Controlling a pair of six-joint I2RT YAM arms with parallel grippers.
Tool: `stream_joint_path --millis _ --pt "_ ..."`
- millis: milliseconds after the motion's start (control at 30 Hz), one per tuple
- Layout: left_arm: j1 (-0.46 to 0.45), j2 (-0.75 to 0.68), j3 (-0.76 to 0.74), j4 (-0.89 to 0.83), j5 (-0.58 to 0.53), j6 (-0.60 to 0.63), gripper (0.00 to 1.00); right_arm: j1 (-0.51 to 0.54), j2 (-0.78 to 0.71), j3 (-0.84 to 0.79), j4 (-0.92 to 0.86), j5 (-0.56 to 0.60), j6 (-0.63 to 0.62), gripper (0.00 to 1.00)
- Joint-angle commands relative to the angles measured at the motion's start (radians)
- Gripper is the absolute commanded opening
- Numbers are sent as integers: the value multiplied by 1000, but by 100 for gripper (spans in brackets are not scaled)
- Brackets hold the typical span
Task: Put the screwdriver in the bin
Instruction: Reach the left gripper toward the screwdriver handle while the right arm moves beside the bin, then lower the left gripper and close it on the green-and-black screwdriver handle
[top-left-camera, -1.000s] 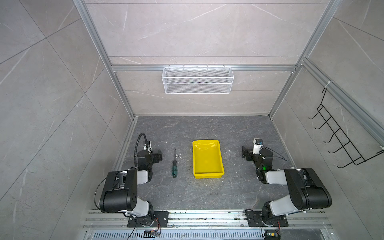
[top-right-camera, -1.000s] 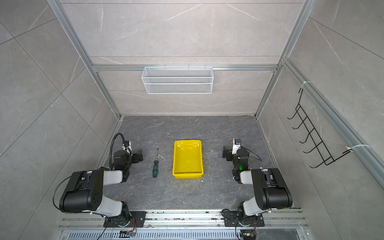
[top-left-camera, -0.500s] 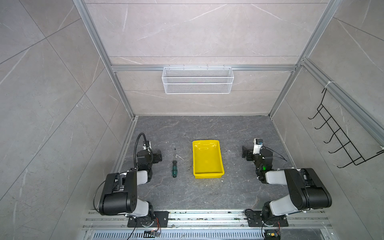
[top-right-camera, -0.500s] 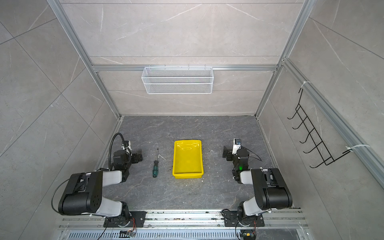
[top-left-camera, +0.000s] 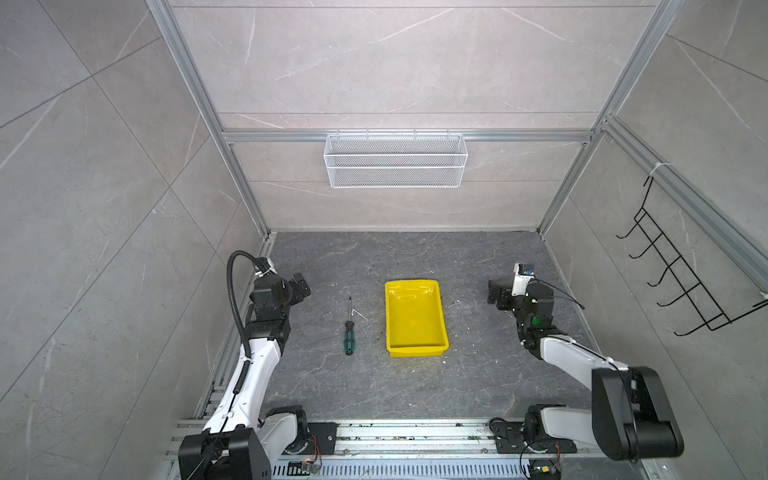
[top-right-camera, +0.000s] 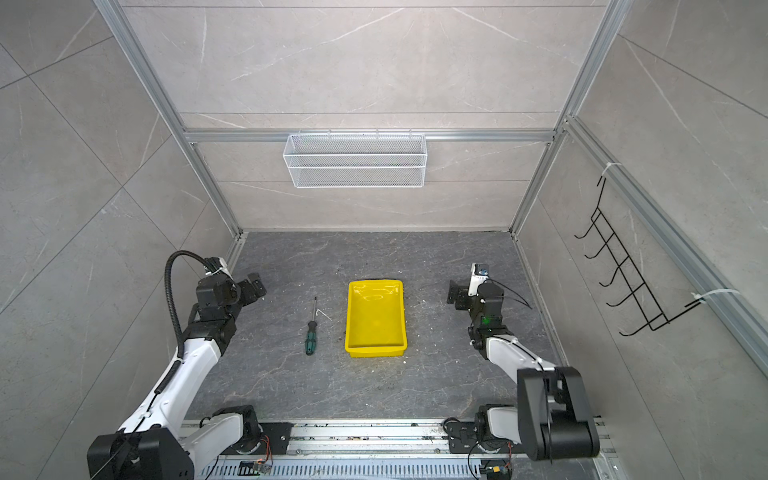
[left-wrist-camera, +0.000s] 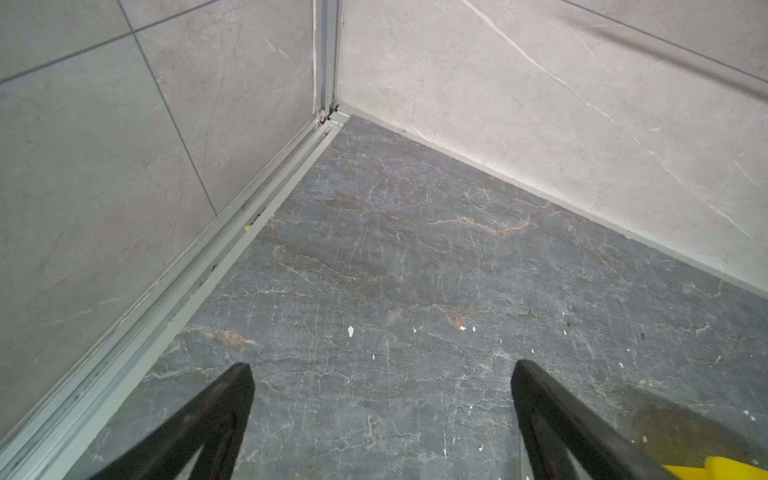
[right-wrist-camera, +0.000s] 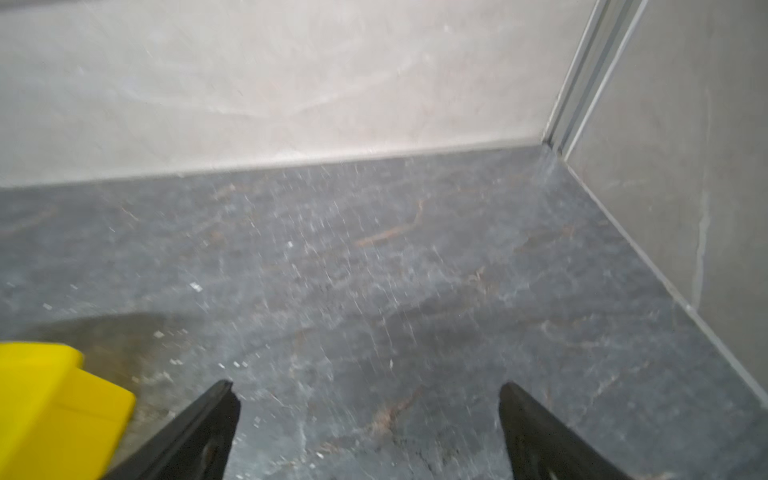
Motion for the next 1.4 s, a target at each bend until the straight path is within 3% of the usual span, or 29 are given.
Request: stream_joint_path --millis 0,100,367,533,667,833,1067,1367 --pt "4 -17 88 -285 25 -117 100 7 -61 132 -350 -122 71 100" --pt "4 -8 161 -430 66 -153 100 27 -67 258 -526 -225 96 100" --pt "-62 -21 230 -670 230 -234 100 268 -62 480 -800 -168 90 100" --pt "-269 -24 217 -739 151 -314 100 389 5 536 -847 -222 94 99" --pt "-457 12 190 -734 84 -403 100 418 29 530 -840 -304 103 100" --pt "-580 109 158 -704 36 -450 99 419 49 546 -896 -397 63 100" --pt "-612 273 179 -657 -22 -429 92 417 40 499 -909 -514 36 100" --pt "-614 421 188 -579 -42 -431 85 412 45 500 -943 -563 -18 100"
